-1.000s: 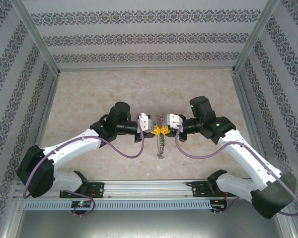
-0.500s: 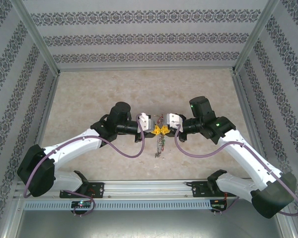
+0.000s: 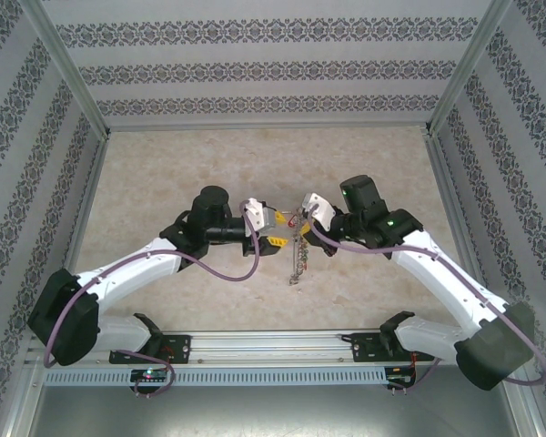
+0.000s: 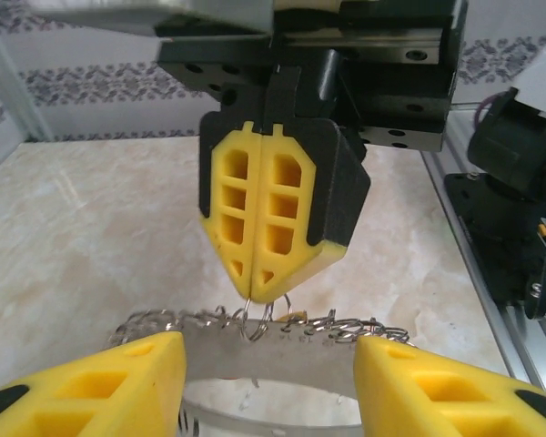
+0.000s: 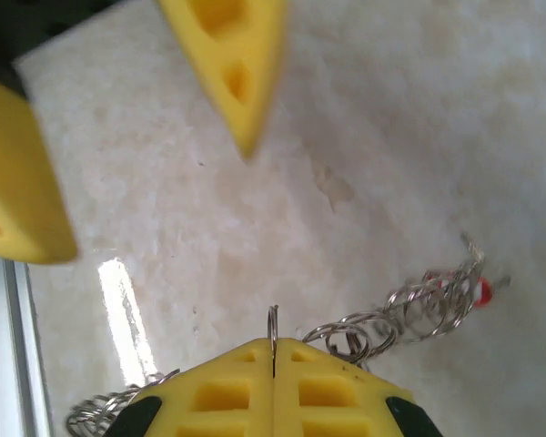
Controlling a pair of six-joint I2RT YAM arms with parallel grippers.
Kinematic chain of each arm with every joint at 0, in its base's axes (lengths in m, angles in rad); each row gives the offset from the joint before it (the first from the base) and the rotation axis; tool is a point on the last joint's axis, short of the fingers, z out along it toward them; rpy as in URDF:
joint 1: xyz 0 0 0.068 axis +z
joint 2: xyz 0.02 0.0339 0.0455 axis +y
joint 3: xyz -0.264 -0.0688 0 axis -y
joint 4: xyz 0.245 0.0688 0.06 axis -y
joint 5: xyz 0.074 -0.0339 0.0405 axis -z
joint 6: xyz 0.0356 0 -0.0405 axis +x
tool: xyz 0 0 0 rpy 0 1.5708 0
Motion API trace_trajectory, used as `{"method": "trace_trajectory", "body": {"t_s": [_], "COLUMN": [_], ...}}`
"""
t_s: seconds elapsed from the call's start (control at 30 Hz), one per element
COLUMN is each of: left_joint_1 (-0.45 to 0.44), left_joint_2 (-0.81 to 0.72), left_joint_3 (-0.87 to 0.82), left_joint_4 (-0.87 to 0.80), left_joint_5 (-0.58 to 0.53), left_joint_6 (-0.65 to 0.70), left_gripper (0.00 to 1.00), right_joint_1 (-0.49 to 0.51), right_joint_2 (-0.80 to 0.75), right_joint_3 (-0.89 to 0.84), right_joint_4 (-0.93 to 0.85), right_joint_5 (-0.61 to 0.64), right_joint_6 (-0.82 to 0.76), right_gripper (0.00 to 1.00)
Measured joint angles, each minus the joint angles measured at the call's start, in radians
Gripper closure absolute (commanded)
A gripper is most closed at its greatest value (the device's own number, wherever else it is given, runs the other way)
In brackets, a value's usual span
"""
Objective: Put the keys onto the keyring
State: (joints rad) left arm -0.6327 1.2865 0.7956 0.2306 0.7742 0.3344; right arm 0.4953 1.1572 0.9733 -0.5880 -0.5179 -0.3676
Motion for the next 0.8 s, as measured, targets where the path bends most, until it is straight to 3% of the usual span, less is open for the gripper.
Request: {"method": "trace_trajectory", "body": {"t_s": [0.4, 0.6, 0.8], "left_joint_1": [0.018, 0.009, 0.006], "left_joint_2": [-0.057, -0.033, -0.004], "left_joint_3": [-0.057, -0.029, 0.031], "left_joint_4": [0.001, -0.061, -0.147], "left_joint_5": [-0.072, -0.101, -0.115], "left_joint_6": [-0.131, -0.102, -0.026], "left_gripper": [0.41, 0.41, 0.42], "right_joint_1": [0.0, 0.0, 0.0], "right_joint_2": [0.15, 0.159, 0.171], "right_joint_3": [0.145, 0.145, 0.144], "right_joint_4": [-0.064, -0.053, -0.021], "right_joint_5": [0.126, 0.122, 0.077], "right_joint_6": [0.715, 1.128, 1.435], "right_gripper": [1.0, 1.0, 1.0]}}
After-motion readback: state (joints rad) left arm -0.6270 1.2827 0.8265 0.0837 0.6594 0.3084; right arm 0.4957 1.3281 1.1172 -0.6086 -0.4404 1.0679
